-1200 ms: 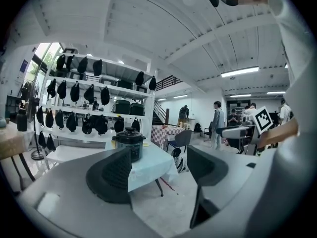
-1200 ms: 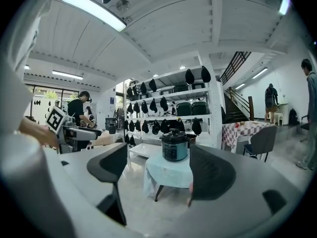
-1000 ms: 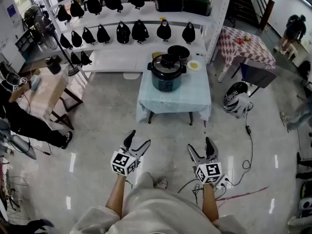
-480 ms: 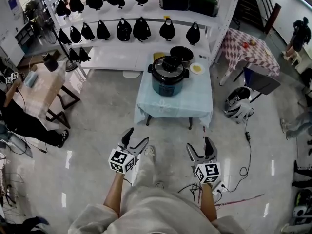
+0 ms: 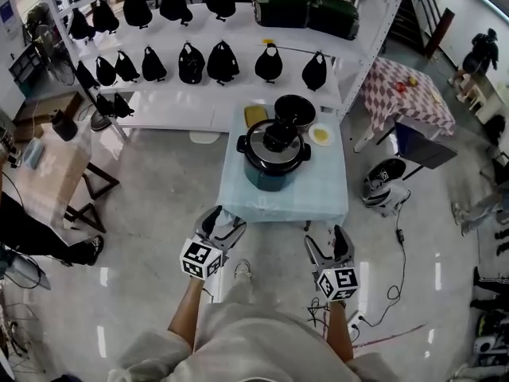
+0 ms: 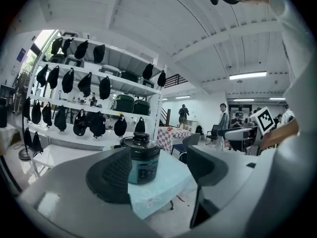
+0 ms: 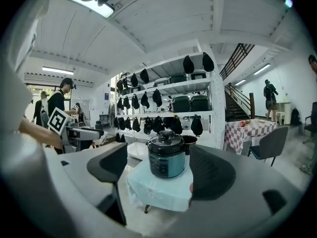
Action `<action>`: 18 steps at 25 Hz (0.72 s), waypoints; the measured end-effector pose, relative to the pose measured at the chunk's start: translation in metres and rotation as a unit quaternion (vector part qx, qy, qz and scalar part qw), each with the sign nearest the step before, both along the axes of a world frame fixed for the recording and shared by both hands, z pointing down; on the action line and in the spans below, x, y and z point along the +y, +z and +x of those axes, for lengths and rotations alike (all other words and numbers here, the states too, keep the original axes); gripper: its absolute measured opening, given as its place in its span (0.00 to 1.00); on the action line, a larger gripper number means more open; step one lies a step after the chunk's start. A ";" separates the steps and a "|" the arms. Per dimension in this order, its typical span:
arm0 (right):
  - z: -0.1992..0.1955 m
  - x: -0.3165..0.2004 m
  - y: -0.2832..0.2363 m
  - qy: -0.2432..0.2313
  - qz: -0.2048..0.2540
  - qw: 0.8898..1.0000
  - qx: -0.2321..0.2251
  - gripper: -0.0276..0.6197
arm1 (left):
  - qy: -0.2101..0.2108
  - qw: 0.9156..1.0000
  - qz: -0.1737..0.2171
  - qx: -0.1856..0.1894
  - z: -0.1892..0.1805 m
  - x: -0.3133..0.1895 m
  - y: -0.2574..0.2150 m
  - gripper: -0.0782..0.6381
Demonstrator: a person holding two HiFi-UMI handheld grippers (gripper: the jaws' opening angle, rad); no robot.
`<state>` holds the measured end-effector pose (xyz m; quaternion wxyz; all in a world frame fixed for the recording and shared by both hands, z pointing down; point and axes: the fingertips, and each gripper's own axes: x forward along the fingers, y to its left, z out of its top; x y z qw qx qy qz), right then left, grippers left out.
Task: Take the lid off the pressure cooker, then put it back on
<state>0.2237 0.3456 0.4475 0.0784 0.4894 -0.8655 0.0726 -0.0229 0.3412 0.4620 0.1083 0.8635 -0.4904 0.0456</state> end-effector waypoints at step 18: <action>-0.051 -0.180 -0.004 0.043 -0.016 0.999 0.005 0.61 | 0.064 0.998 -0.020 0.007 -0.035 -0.207 0.007 0.57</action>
